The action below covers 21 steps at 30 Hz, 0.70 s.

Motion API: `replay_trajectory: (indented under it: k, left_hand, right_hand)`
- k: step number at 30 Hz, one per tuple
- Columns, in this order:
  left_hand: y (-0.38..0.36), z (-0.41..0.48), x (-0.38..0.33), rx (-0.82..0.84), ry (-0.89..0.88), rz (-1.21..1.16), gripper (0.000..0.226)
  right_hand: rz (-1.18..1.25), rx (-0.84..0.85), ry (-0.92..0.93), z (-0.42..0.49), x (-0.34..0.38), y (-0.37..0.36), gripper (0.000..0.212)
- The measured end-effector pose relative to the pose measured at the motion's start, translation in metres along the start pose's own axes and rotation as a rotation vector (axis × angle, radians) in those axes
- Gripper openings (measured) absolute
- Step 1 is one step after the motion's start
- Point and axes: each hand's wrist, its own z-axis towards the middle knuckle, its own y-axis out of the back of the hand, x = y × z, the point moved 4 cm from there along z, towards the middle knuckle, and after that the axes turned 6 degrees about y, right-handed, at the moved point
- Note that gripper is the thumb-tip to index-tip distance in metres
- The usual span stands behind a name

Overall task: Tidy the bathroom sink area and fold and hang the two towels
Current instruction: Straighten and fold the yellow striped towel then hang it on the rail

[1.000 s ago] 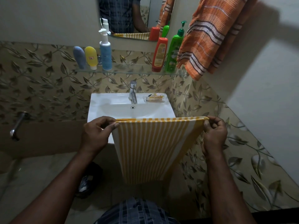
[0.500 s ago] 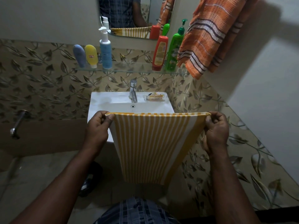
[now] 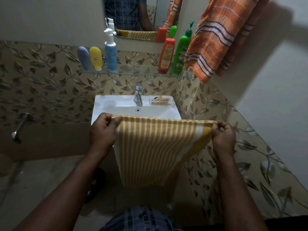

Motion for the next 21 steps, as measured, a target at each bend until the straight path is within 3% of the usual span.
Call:
replay_trajectory:
  k: [4,6,7,10,11,13,16,21]
  left_hand:
    - [0.001,-0.007,-0.004,-0.041,0.005,0.077,0.025]
    - [0.01,-0.005,-0.014,-0.013,-0.034,0.102,0.022]
    - [0.013,-0.002,-0.018,0.086,-0.038,0.065,0.02]
    - [0.017,0.005,-0.032,0.627,0.042,-0.127,0.016]
    - [0.014,0.008,-0.033,0.712,0.092,-0.21,0.014]
    - [0.004,0.021,-0.023,0.553,0.216,-0.292,0.014]
    - [-0.011,0.034,0.0,0.112,0.375,-0.086,0.027]
    - [-0.024,0.01,-0.005,-0.015,0.374,-0.043,0.043]
  right_hand:
    - [0.053,0.049,-0.05,-0.005,0.005,-0.003,0.026]
    - [0.014,0.168,-0.034,-0.005,0.011,0.004,0.025]
    - [0.005,0.282,-0.021,-0.003,0.014,0.009,0.026]
    - [0.188,0.702,-0.079,0.0,0.031,0.021,0.016]
    - [0.276,0.75,-0.118,0.002,0.035,0.02,0.012]
    - [0.281,0.617,-0.206,0.008,0.023,0.008,0.012]
    - [-0.174,0.171,-0.2,0.011,0.002,-0.014,0.01]
    - [-0.178,-0.028,-0.228,-0.018,-0.018,-0.03,0.007]
